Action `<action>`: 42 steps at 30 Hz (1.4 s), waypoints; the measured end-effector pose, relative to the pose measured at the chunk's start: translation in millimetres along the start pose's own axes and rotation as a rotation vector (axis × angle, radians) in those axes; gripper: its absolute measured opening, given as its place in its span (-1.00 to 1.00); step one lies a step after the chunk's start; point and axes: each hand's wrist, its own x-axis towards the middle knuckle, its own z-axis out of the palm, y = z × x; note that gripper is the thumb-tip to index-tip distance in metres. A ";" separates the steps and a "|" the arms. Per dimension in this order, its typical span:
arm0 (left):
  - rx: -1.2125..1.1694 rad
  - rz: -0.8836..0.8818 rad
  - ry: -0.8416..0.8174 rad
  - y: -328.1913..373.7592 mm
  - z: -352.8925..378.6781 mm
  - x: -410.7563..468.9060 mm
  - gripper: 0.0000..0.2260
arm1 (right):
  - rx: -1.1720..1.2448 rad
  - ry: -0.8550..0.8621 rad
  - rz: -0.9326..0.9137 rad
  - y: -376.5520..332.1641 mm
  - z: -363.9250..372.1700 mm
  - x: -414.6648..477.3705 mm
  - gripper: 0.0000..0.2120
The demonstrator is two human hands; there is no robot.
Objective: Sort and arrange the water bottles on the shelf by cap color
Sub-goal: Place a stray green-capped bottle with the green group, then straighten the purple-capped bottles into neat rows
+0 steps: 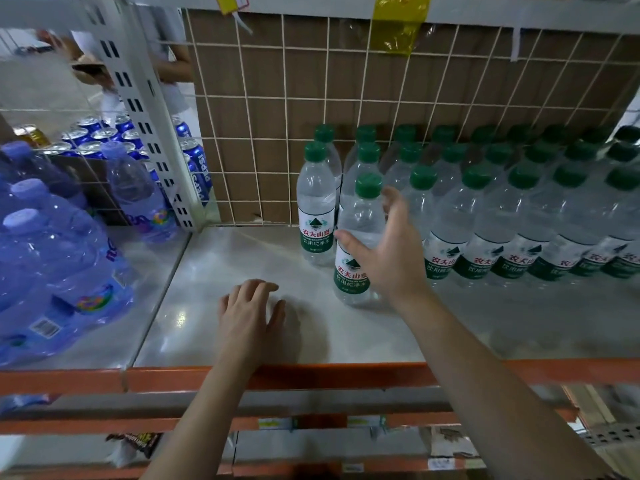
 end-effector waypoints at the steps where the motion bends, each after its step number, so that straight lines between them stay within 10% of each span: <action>1: 0.004 0.008 -0.002 0.3 -0.3 0.1 -0.63 | -0.001 -0.004 -0.029 -4.5 -3.9 4.7 -0.23; 27: 0.047 0.000 0.077 1.9 -7.0 -0.1 -0.79 | -0.061 -0.039 -0.134 -20.1 -26.7 41.7 -0.42; 42: 0.166 -0.015 0.397 -53.5 -168.7 -0.1 -0.69 | 0.121 -0.107 -0.495 -136.8 57.4 57.0 -0.70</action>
